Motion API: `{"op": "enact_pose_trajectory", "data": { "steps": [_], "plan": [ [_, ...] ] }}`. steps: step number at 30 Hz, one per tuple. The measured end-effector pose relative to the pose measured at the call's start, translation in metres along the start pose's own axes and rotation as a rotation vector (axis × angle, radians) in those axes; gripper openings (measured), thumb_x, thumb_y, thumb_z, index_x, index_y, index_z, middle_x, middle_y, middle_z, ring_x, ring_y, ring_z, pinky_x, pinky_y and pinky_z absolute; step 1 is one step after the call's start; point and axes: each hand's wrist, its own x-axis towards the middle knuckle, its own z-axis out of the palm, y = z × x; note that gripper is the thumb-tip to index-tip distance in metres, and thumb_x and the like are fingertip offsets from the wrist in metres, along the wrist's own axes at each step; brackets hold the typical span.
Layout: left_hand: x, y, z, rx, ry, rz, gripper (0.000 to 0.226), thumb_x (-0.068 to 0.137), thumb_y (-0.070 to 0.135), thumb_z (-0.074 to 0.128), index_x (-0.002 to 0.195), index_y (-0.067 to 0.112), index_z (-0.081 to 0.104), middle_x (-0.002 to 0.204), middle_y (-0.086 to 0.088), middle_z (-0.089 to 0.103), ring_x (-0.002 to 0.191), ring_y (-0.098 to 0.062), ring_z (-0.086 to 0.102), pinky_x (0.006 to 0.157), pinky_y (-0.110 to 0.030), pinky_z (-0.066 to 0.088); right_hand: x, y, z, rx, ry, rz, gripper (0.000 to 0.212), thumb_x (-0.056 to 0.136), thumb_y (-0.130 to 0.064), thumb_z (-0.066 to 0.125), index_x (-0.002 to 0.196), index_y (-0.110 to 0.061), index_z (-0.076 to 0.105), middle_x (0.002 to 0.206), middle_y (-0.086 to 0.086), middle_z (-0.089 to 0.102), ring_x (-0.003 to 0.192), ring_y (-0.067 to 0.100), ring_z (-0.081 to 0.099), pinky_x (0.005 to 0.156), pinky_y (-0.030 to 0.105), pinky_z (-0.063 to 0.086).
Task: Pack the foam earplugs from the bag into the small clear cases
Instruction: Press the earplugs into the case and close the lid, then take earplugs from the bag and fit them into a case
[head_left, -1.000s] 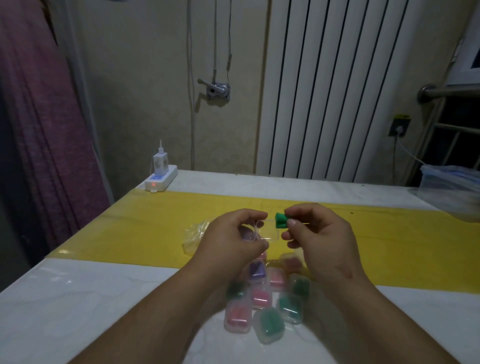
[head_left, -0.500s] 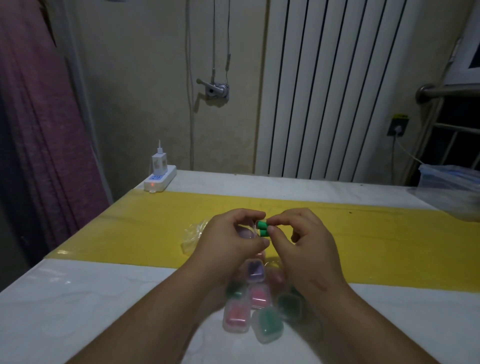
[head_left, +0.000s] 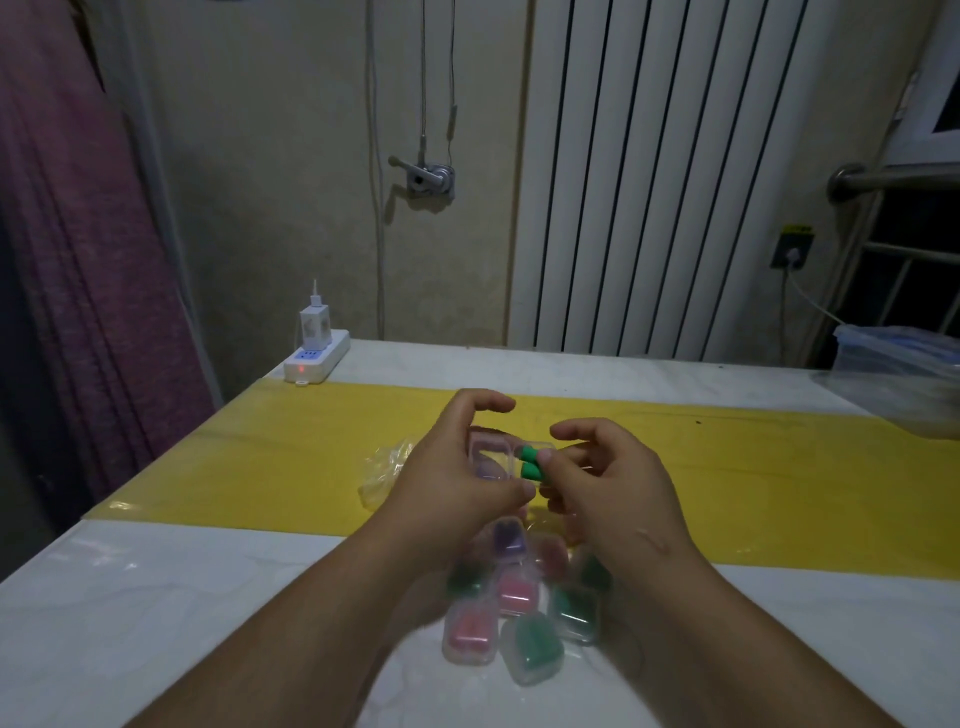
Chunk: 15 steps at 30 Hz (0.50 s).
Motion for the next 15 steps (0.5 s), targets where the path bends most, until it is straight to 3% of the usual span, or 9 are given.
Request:
{"op": "enact_pose_trajectory", "data": {
  "steps": [3, 4, 6, 9, 12, 15],
  "plan": [
    [0.003, 0.004, -0.004, -0.424, -0.026, -0.13, 0.012, 0.098, 0.017, 0.049, 0.109, 0.019, 0.053, 0.092, -0.022, 0.071, 0.07, -0.036, 0.066, 0.073, -0.05, 0.057, 0.001, -0.002, -0.002, 0.089, 0.035, 0.029, 0.006, 0.088, -0.014, 0.069, 0.093, -0.017, 0.068, 0.076, 0.003, 0.071, 0.058, 0.007, 0.063, 0.054, 0.028, 0.05],
    [0.004, 0.002, -0.006, -0.519, -0.03, -0.145, 0.017, 0.1, 0.018, 0.04, 0.107, 0.014, 0.055, 0.089, -0.024, 0.07, 0.071, -0.036, 0.066, 0.077, -0.05, 0.056, 0.001, -0.002, -0.002, 0.112, 0.047, 0.038, 0.004, 0.088, -0.014, 0.069, 0.092, -0.015, 0.069, 0.076, 0.004, 0.071, 0.056, 0.006, 0.063, 0.054, 0.029, 0.051],
    [0.006, 0.001, -0.007, -0.554, -0.048, -0.139, 0.027, 0.1, 0.012, 0.036, 0.107, 0.009, 0.062, 0.092, -0.023, 0.071, 0.075, -0.035, 0.068, 0.076, -0.044, 0.057, 0.001, -0.003, -0.003, 0.138, 0.06, 0.047, 0.004, 0.088, -0.013, 0.07, 0.091, -0.014, 0.069, 0.075, 0.005, 0.071, 0.055, 0.007, 0.063, 0.054, 0.03, 0.052],
    [0.003, -0.002, -0.005, -0.467, -0.102, -0.098, 0.028, 0.098, 0.005, 0.049, 0.11, 0.018, 0.071, 0.094, -0.015, 0.072, 0.081, -0.026, 0.067, 0.082, -0.042, 0.058, -0.001, -0.005, -0.004, 0.166, 0.047, 0.058, 0.006, 0.086, -0.016, 0.073, 0.09, -0.017, 0.069, 0.072, 0.001, 0.071, 0.059, 0.011, 0.064, 0.054, 0.029, 0.05],
    [0.003, -0.006, -0.005, -0.358, -0.08, -0.052, 0.033, 0.09, 0.002, 0.062, 0.107, 0.028, 0.074, 0.09, -0.008, 0.071, 0.078, -0.021, 0.064, 0.07, -0.033, 0.058, -0.005, -0.009, -0.002, 0.233, -0.005, 0.102, 0.005, 0.09, -0.019, 0.069, 0.094, -0.018, 0.072, 0.076, 0.003, 0.073, 0.063, 0.011, 0.065, 0.05, 0.021, 0.048],
    [0.005, -0.005, -0.005, -0.317, -0.024, -0.013, 0.035, 0.088, -0.004, 0.063, 0.106, 0.025, 0.073, 0.092, -0.01, 0.071, 0.073, -0.018, 0.063, 0.062, -0.025, 0.055, -0.008, -0.015, -0.002, 0.372, -0.026, 0.172, 0.019, 0.1, -0.021, 0.052, 0.1, -0.018, 0.071, 0.081, 0.009, 0.073, 0.067, 0.017, 0.065, 0.044, 0.017, 0.045]
  ]
}}
